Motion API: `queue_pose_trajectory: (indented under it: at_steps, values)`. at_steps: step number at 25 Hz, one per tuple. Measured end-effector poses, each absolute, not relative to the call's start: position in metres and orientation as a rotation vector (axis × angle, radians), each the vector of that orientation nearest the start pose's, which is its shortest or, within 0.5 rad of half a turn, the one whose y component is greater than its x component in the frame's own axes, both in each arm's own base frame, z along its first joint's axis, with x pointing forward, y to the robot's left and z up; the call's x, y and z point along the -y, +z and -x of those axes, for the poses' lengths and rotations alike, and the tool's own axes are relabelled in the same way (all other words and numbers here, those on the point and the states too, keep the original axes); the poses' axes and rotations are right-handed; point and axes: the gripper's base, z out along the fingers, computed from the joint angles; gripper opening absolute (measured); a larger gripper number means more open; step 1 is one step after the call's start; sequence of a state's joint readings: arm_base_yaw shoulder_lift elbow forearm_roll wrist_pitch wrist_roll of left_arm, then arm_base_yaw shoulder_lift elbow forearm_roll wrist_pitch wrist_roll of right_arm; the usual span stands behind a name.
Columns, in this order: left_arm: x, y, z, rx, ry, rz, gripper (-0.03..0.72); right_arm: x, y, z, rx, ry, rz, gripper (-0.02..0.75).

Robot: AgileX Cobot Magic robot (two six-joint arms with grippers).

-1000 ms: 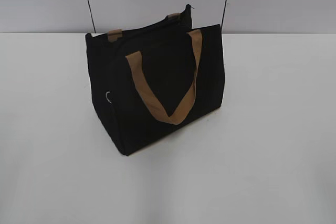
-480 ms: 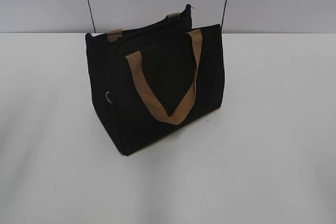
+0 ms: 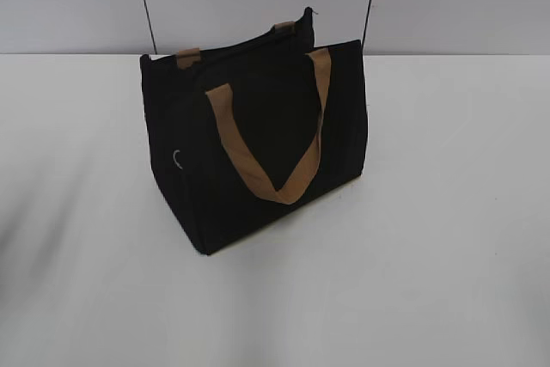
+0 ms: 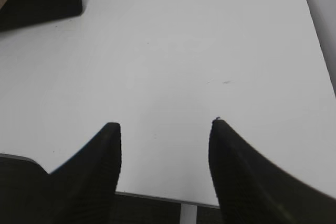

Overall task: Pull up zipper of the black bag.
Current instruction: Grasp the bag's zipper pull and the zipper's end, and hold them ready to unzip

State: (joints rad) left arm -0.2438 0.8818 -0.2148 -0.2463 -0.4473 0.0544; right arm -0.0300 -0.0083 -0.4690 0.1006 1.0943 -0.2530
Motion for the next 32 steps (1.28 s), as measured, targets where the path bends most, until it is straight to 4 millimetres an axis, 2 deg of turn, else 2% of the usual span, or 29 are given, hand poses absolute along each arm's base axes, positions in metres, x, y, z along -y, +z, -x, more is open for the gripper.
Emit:
queue_pose_trajectory:
  at_steps: [4, 11, 14, 18, 25, 32]
  values:
    - [0.042, 0.215, -0.178, -1.754, -0.242, -0.063, 0.453, -0.008, 0.266, 0.004, -2.083, -0.049, 0.239, 0.411]
    - [0.059, 0.170, -0.209, -1.755, -0.317, -0.141, 0.452, -0.008, 0.266, 0.004, -2.082, -0.049, 0.238, 0.411]
    - [0.068, 0.142, -0.216, -1.773, -0.376, -0.215, 0.452, -0.008, 0.266, 0.004, -2.082, -0.049, 0.238, 0.411]
    - [0.074, 0.108, -0.215, -1.904, -0.409, -0.277, 0.452, -0.008, 0.266, 0.004, -2.082, -0.049, 0.238, 0.411]
    - [0.087, 0.104, -0.211, -1.881, -0.502, -0.460, 0.452, -0.008, 0.266, 0.004, -2.082, -0.048, 0.238, 0.411]
    - [0.104, 0.100, -0.238, -1.804, -0.576, -0.580, 0.452, -0.008, 0.266, 0.004, -2.082, -0.048, 0.238, 0.411]
